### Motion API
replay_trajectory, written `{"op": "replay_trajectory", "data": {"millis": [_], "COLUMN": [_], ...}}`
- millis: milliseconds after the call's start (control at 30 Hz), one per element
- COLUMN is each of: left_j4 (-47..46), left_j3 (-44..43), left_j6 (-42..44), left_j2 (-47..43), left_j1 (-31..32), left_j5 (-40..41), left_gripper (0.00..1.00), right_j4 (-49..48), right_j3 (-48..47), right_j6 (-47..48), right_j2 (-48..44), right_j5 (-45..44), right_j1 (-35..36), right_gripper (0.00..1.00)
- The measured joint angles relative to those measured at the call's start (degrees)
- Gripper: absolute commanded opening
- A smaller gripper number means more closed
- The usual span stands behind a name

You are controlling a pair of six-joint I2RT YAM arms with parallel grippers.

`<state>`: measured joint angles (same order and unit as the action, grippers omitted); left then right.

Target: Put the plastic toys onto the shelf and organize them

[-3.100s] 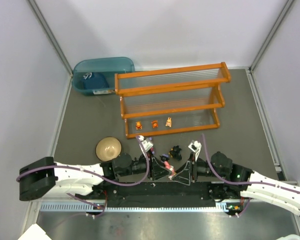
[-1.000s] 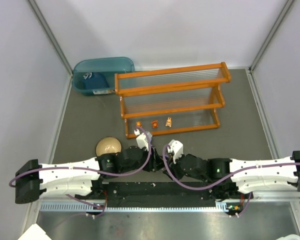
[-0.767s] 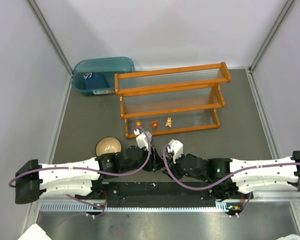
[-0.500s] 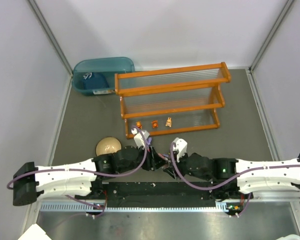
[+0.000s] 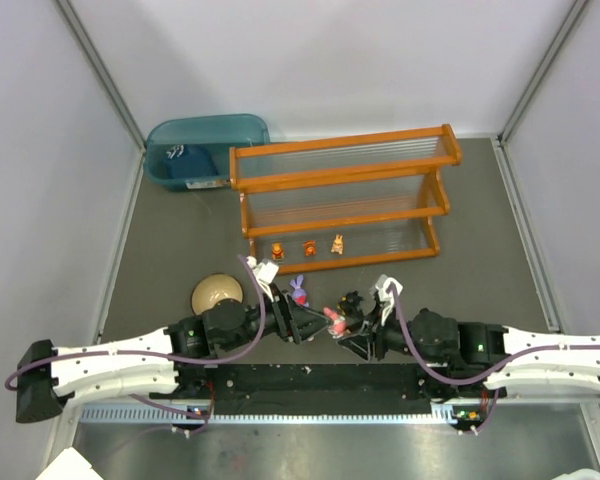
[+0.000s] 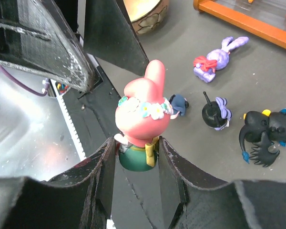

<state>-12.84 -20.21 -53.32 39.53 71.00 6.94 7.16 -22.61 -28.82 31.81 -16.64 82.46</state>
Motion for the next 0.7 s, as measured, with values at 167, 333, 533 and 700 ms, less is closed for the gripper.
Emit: {"op": "replay_trajectory", "data": {"millis": [167,333,533,700], "left_j4": [-0.8,-2.3,-3.6,-5.0], "left_j3": [0.1,0.6,1.6,1.9], "left_j6": [1.4,2.3,2.9,3.5], "left_j2": [-0.3,0.0,0.0,0.1], "left_j1": [0.0,0.0,0.0,0.0], "left_j5": [0.0,-0.1,-0.2,-0.6], "left_gripper": [0.7,0.7,0.63,0.55], "right_j4": [0.3,-0.8,-2.0,-3.9], "right_j3": [0.7,2.0,4.9,6.2], "right_j6": [-0.6,-1.2,-2.3,-3.6], "right_j2": [-1.1,-3.5,-8.8,-10.8], "right_j5": [1.5,3.0,4.8,7.3], "right_j1": [0.0,-0.1,-0.8,-1.8], "right_gripper": [0.0,0.0,0.0,0.0]}}
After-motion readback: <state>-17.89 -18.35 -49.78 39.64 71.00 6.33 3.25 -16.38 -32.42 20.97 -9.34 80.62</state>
